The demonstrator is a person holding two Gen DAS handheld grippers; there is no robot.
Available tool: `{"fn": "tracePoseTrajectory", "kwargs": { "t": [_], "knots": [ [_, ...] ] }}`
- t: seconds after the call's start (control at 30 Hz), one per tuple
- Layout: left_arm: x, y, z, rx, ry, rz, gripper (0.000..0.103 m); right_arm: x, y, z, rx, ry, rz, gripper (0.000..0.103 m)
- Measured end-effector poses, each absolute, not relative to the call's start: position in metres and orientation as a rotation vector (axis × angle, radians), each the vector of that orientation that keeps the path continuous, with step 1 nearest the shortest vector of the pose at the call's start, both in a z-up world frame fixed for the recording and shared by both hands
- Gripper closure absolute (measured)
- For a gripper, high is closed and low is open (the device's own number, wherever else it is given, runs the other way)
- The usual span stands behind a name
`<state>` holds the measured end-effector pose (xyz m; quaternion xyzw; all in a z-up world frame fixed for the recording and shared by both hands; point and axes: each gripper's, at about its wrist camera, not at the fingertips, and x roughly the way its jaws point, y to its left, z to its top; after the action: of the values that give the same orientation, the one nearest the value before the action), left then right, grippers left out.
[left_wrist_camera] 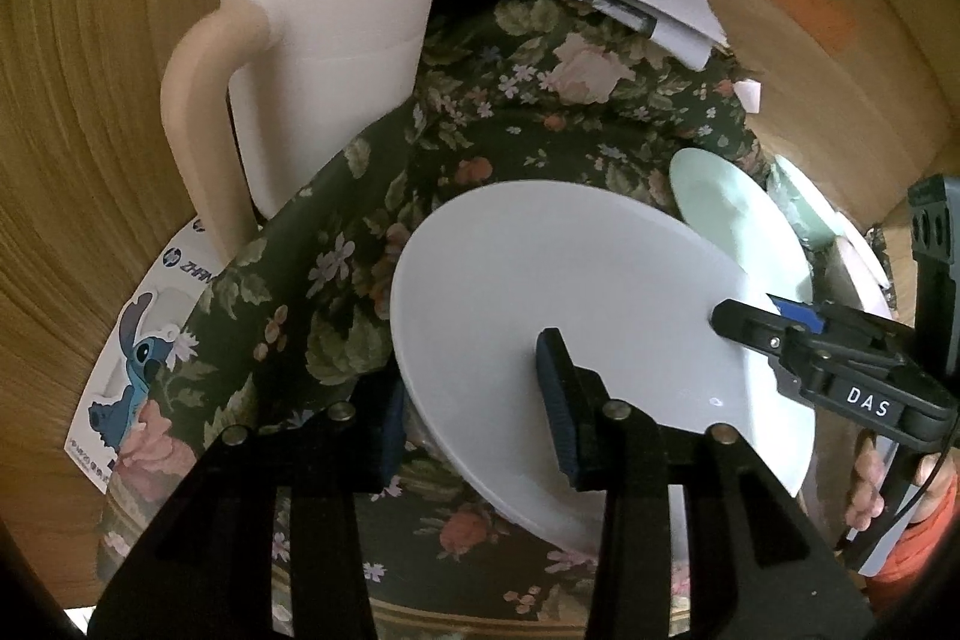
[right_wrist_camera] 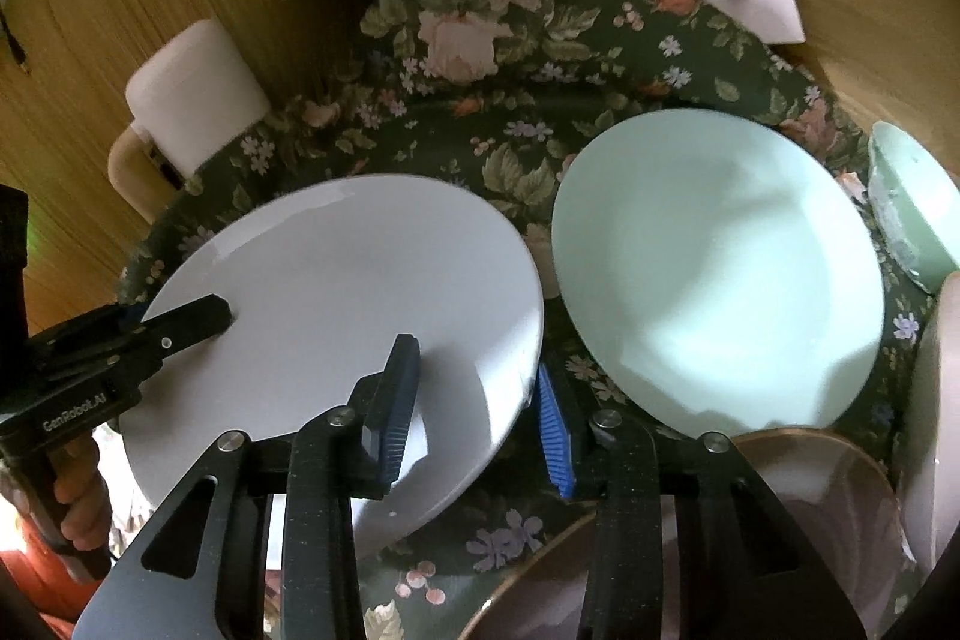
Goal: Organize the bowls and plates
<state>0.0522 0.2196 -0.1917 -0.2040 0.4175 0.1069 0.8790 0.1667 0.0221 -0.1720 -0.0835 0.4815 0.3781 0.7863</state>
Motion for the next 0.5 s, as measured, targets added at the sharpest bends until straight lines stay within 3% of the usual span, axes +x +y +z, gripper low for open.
{"fn": "tracePoseTrajectory", "kwargs": {
  "t": [0.5],
  "knots": [
    [0.051, 0.186, -0.155, -0.363, 0.796, 0.179, 0.063, 0.151, -0.024, -0.138, -0.115, 0.926, 0.771, 0.069]
  ]
}}
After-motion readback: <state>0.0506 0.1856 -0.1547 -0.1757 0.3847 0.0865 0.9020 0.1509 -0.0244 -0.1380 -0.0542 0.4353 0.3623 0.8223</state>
